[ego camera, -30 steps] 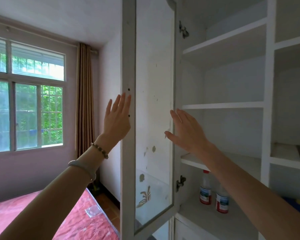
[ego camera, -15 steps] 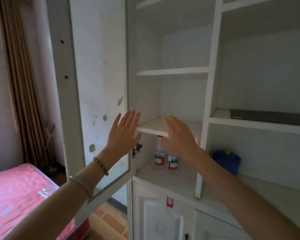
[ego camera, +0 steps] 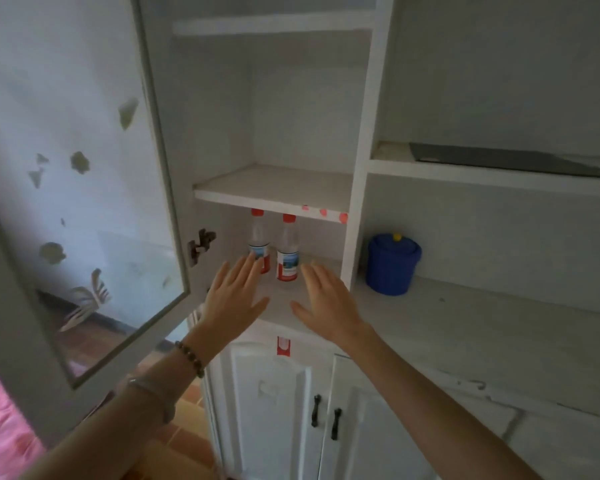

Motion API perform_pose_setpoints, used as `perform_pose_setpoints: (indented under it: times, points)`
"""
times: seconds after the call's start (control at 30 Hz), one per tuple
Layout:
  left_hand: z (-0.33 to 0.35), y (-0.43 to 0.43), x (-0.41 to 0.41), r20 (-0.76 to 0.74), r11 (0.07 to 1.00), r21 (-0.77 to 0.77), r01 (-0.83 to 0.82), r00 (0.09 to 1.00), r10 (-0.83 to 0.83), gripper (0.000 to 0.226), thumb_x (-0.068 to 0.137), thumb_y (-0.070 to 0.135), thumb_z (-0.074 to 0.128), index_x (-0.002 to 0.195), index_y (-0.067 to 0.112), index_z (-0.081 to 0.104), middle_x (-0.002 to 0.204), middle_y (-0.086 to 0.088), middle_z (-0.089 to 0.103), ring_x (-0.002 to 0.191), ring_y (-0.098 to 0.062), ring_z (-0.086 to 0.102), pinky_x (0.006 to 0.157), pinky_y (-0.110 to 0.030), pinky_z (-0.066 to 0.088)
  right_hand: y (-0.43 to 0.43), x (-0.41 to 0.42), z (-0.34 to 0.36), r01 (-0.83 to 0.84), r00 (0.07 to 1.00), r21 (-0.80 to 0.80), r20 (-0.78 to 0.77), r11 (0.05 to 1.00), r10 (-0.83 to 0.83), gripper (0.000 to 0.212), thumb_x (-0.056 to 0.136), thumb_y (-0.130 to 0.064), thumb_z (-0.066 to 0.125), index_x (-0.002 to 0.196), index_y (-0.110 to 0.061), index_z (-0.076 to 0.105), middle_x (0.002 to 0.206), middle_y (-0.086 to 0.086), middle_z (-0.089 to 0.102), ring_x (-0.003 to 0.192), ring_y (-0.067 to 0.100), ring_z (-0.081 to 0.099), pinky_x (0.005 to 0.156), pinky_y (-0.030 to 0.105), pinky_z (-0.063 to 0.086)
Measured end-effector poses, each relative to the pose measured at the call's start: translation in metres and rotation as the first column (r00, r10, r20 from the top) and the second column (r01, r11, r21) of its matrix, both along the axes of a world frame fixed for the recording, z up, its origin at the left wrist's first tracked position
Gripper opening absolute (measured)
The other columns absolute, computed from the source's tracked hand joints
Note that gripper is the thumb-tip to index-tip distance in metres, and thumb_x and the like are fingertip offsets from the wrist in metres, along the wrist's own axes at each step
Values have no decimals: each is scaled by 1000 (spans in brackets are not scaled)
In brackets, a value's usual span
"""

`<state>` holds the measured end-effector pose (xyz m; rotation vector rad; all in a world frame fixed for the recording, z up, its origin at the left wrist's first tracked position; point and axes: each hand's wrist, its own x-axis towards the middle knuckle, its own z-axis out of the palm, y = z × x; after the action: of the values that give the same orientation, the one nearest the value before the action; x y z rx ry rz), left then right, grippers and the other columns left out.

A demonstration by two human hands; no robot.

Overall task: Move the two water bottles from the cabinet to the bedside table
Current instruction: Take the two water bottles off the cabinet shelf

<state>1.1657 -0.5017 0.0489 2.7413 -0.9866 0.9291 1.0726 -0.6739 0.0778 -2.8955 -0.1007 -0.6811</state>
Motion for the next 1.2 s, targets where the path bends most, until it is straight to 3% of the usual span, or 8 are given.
perform_pose_setpoints:
  times: [0.2,0.4,0.57,0.67,0.8,0.9,1.03,1.2]
  points:
    - [-27,-8,64,-80,999,-34,-7,997,4,73,86,43,58,142,6,29,147,-14,35,136,-29,33,113,-46,17,-1,62,-27,30,1000,76,-5,997,-30,71,87,-37,58,142,-7,25,144,13,38,130,27,38,109,36,32]
    - [-46,-15,146,-237,984,-176,-34,971,-9,72,83,34,62,139,1,31,141,-20,41,132,-35,36,110,-53,23,-10,142,-50,123,992,161,13,979,-127,75,82,-37,65,141,-10,27,141,14,43,127,29,44,104,39,40]
    - [-60,-32,195,-375,961,-266,-71,926,-35,77,86,46,52,143,2,24,146,-20,34,131,-36,37,109,-50,27,-25,193,-73,232,971,303,-19,924,-238,75,79,-42,67,137,-9,33,137,13,48,125,27,46,100,42,46]
    - [-64,-42,211,-431,913,-403,-70,894,-122,81,83,45,58,142,2,24,142,-21,39,125,-37,43,102,-44,34,-24,212,-80,227,969,494,-28,839,-246,70,77,-39,71,133,-13,37,129,8,53,118,25,51,95,34,47]
    - [-67,-57,229,-576,803,-583,-120,758,-305,89,80,41,66,146,9,16,144,-16,38,126,-31,43,103,-43,39,-28,232,-88,211,971,733,-80,647,-226,62,70,-30,78,121,-15,46,117,3,59,111,22,56,88,30,50]
    - [-81,-62,244,-578,703,-696,-149,697,-424,89,75,41,70,142,10,21,138,-12,46,120,-28,51,96,-46,47,-28,241,-87,197,974,812,-100,550,-202,50,70,-15,80,111,-16,51,97,-8,55,89,8,58,65,4,44]
    - [-80,-70,251,-575,599,-767,-228,658,-486,73,74,22,76,133,6,35,128,-14,51,112,-25,55,93,-37,49,-28,251,-89,183,977,878,-111,442,-183,50,69,-9,80,104,-26,47,99,-4,57,90,12,58,68,16,45]
    - [-87,-72,258,-576,585,-773,-247,659,-483,59,75,16,75,122,6,42,115,-10,56,93,-16,56,70,-13,43,-26,257,-95,209,970,909,-148,359,-191,59,69,-6,79,118,-13,48,101,-1,58,79,9,58,49,5,43]
